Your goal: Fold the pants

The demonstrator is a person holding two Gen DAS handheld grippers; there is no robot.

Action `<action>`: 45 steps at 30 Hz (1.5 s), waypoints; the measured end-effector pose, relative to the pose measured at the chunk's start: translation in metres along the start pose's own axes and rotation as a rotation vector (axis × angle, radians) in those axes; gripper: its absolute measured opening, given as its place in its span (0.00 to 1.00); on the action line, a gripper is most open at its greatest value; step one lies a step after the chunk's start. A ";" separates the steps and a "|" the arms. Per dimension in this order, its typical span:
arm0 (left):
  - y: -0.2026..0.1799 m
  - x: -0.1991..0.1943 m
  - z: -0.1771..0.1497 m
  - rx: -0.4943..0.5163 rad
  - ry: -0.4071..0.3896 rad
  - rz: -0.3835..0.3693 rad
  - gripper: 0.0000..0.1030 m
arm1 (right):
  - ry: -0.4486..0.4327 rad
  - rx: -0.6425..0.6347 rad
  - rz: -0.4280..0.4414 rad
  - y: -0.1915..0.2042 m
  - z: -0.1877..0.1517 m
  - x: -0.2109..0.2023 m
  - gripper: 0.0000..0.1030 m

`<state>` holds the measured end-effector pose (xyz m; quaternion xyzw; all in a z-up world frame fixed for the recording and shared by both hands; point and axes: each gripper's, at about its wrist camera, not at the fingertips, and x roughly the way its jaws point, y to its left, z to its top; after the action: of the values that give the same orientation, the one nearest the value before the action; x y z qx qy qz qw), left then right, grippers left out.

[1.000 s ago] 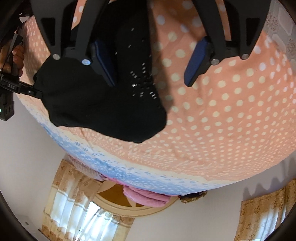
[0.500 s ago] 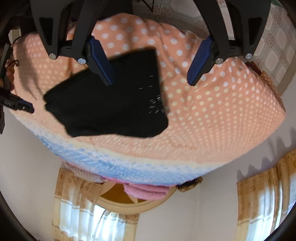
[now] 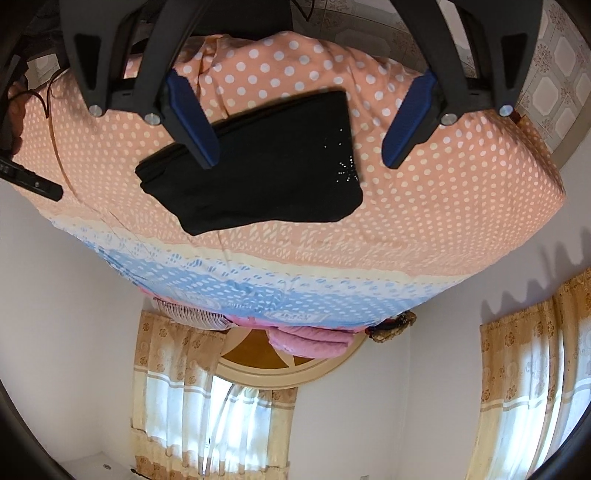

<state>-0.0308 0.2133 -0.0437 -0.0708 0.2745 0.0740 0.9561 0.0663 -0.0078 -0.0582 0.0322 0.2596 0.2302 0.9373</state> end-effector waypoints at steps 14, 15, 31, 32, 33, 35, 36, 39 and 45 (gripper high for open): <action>-0.012 -0.008 0.001 0.016 -0.018 -0.004 0.90 | -0.022 -0.098 0.031 0.032 -0.006 -0.020 0.63; -0.012 -0.008 0.001 0.015 -0.016 -0.002 0.90 | -0.023 -0.101 0.031 0.033 -0.006 -0.020 0.63; -0.013 -0.007 0.000 0.023 -0.012 -0.004 0.93 | -0.026 -0.103 0.029 0.036 -0.011 -0.024 0.64; -0.013 -0.007 0.000 0.024 -0.012 -0.003 0.93 | -0.026 -0.102 0.028 0.035 -0.011 -0.024 0.64; -0.013 -0.007 0.000 0.024 -0.012 -0.004 0.93 | -0.027 -0.101 0.029 0.035 -0.011 -0.024 0.64; -0.013 -0.007 -0.001 0.024 -0.012 -0.004 0.93 | -0.027 -0.103 0.028 0.035 -0.011 -0.024 0.65; -0.013 -0.007 -0.001 0.024 -0.012 -0.003 0.93 | -0.027 -0.103 0.029 0.035 -0.011 -0.025 0.65; -0.013 -0.007 -0.001 0.025 -0.012 -0.003 0.93 | -0.029 -0.102 0.029 0.035 -0.012 -0.025 0.65; -0.014 -0.007 -0.001 0.025 -0.010 -0.002 0.93 | -0.028 -0.098 0.025 0.035 -0.012 -0.025 0.65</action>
<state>-0.0348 0.1988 -0.0397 -0.0588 0.2706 0.0697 0.9584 0.0271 0.0113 -0.0505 -0.0073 0.2344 0.2538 0.9384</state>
